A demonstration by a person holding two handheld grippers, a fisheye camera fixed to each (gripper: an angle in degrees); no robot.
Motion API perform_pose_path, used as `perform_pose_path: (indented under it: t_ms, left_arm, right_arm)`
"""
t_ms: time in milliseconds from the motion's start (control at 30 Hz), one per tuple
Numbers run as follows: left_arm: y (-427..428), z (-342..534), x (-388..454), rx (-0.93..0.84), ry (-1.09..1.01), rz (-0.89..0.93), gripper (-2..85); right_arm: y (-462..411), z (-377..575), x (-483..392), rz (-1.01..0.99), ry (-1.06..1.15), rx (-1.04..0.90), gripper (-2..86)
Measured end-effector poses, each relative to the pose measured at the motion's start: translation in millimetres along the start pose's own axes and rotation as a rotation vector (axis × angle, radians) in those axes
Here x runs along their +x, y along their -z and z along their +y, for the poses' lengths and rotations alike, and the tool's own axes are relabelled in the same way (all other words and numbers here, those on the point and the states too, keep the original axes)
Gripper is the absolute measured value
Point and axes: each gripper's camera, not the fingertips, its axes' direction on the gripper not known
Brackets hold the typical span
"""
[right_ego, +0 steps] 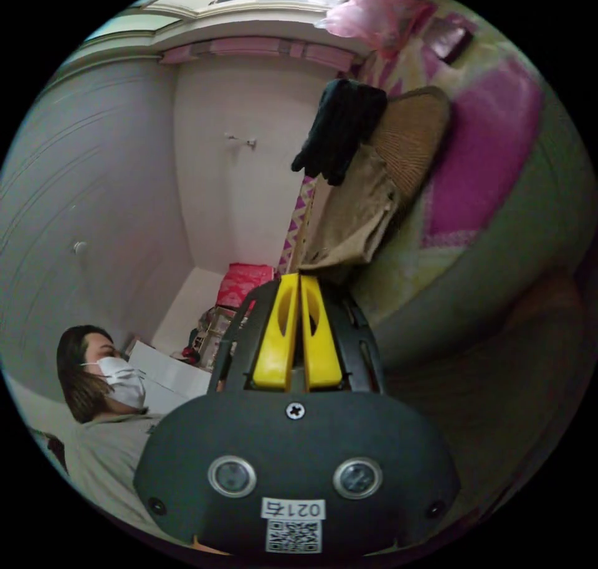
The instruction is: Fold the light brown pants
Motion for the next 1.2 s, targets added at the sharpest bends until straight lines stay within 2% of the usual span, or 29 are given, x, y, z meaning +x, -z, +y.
perform_pose_path:
  t_ms: [133,333,467,600,733,833,933,967,1033,1100,1167,1200]
  left_arm:
    - [-30.6,-65.4,54.5,-0.006,-0.109,-0.034,-0.9]
    - [-155.8,-182.7,139.5,-0.146,-0.247,-0.208,-0.9]
    - [-280.1,-233.2,153.5,-0.265,-0.258,-0.340,-0.9]
    - [-375.0,-235.2,132.1,-0.350,-0.180,-0.436,-0.6]
    - [-383.2,-226.9,132.4,-0.282,-0.236,-0.367,0.1]
    - [-362.6,-216.1,157.9,-0.211,-0.347,-0.241,1.0]
    - [-369.1,-190.1,196.4,-0.310,-0.532,-0.149,-0.2]
    - [-384.2,-177.7,210.9,-0.401,-0.592,-0.084,-0.5]
    - [-410.2,-161.5,229.9,-0.463,-0.663,-0.128,-0.8]
    - [-446.6,-153.2,242.4,-0.428,-0.731,-0.367,-0.9]
    - [-473.9,-158.3,238.0,-0.435,-0.715,-0.490,-0.9]
    - [-485.9,-164.7,233.4,-0.453,-0.677,-0.481,-0.9]
  right_arm:
    - [-44.4,-53.9,-30.3,-0.002,0.100,-0.050,-0.7]
    - [-159.4,-167.9,-33.4,0.062,0.140,-0.107,-0.6]
    - [-259.2,-236.1,21.6,0.178,0.075,-0.158,-0.5]
    - [-344.5,-265.8,100.1,0.255,-0.012,-0.252,-0.1]
    - [-362.0,-249.8,108.8,0.246,0.065,-0.243,0.4]
    - [-367.9,-217.9,85.6,0.249,0.226,-0.311,0.2]
    - [-396.6,-168.1,67.3,0.367,0.399,-0.403,-0.4]
    - [-418.9,-146.8,65.1,0.420,0.462,-0.458,-0.5]
    - [-457.5,-118.3,67.0,0.488,0.543,-0.540,-0.6]
    - [-509.3,-90.7,77.1,0.597,0.614,-0.611,-0.8]
    - [-540.8,-77.4,87.6,0.694,0.647,-0.626,-0.9]
    - [-551.4,-73.6,88.7,0.703,0.662,-0.607,-0.9]
